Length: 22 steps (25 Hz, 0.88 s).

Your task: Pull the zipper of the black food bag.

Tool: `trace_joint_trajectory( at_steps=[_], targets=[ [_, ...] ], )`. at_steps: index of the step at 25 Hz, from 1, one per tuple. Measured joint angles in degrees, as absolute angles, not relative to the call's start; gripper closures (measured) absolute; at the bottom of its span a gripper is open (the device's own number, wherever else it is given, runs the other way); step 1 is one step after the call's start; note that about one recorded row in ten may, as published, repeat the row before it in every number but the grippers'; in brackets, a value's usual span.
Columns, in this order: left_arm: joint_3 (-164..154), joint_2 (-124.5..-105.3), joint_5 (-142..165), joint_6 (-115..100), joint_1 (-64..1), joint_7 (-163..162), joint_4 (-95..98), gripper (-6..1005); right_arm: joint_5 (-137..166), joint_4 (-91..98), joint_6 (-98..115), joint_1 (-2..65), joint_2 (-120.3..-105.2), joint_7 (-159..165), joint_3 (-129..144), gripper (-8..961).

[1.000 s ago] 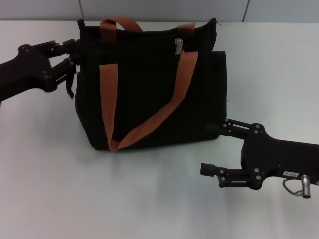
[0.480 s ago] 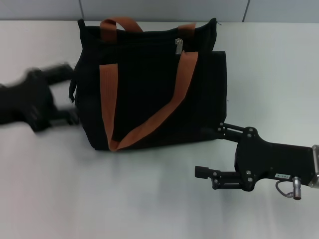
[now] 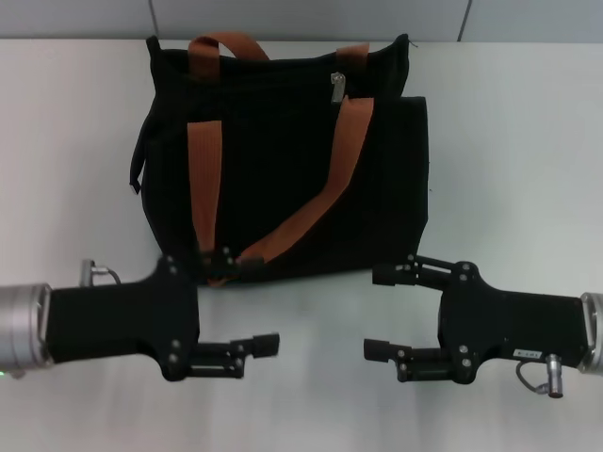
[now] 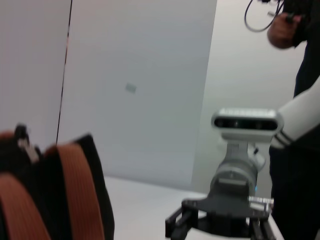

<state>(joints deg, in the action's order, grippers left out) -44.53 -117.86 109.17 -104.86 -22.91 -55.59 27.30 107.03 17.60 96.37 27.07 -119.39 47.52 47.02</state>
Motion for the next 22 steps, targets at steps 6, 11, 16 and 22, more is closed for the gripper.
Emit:
trace_joint_trajectory(
  at_steps=[6, 11, 16, 22],
  targets=[
    [-44.6, -117.92, 110.9, -103.7, -22.5, -54.9, 26.2, 189, 107.9, 15.4, 95.2, 28.3, -119.35, 47.2, 47.0, 133],
    [-44.7, -117.88, 111.0, -103.0, -22.0, -54.9, 26.1, 189, 108.5, 15.1, 95.2, 28.6, -119.38, 47.2, 47.0, 133],
    [-44.7, -117.86, 111.1, -102.9, -22.0, -54.8, 26.1, 189, 109.0, 15.1, 95.2, 28.7, -119.41, 47.2, 47.0, 133],
    [-44.7, -117.85, 111.2, -102.8, -22.0, -54.9, 26.1, 189, 109.2, 15.1, 95.1, 28.8, -119.44, 47.1, 47.0, 133]
  ],
)
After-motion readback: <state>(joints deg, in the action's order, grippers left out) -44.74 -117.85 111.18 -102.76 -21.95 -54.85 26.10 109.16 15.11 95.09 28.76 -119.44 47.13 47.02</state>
